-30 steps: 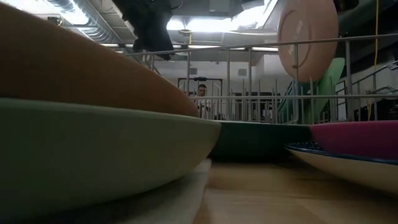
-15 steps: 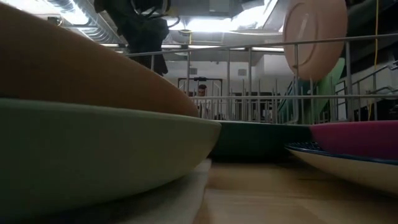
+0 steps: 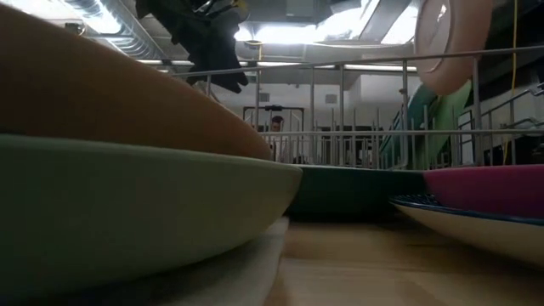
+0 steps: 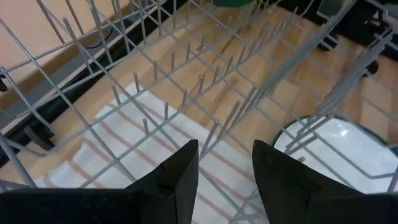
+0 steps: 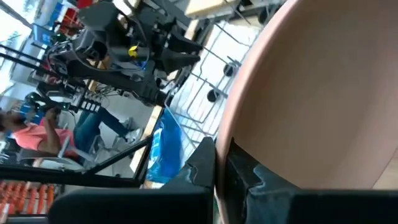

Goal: Sort dishes
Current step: Put the light orange plate in the dish rack

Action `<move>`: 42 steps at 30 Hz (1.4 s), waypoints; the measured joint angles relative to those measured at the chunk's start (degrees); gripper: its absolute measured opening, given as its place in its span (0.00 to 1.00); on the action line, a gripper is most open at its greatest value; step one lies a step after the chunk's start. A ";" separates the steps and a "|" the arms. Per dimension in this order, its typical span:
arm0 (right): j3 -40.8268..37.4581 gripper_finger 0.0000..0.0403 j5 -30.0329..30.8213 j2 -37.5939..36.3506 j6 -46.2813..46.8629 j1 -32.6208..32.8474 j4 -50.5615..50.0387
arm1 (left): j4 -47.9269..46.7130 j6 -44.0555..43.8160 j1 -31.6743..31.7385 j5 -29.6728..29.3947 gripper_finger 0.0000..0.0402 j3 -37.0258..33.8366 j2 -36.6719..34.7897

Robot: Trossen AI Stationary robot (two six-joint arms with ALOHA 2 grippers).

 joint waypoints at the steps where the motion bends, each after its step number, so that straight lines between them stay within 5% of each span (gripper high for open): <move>1: -0.04 0.02 1.18 0.39 -0.40 1.07 0.03 | -0.18 -0.30 0.00 0.00 0.35 0.00 0.00; 19: -18.08 0.02 23.58 1.10 2.70 14.14 17.90 | -0.35 -0.68 0.00 0.00 0.35 0.00 -0.02; 42: -18.08 0.02 26.42 9.96 17.36 15.27 5.29 | -0.33 -0.55 0.00 0.02 0.35 0.00 -0.04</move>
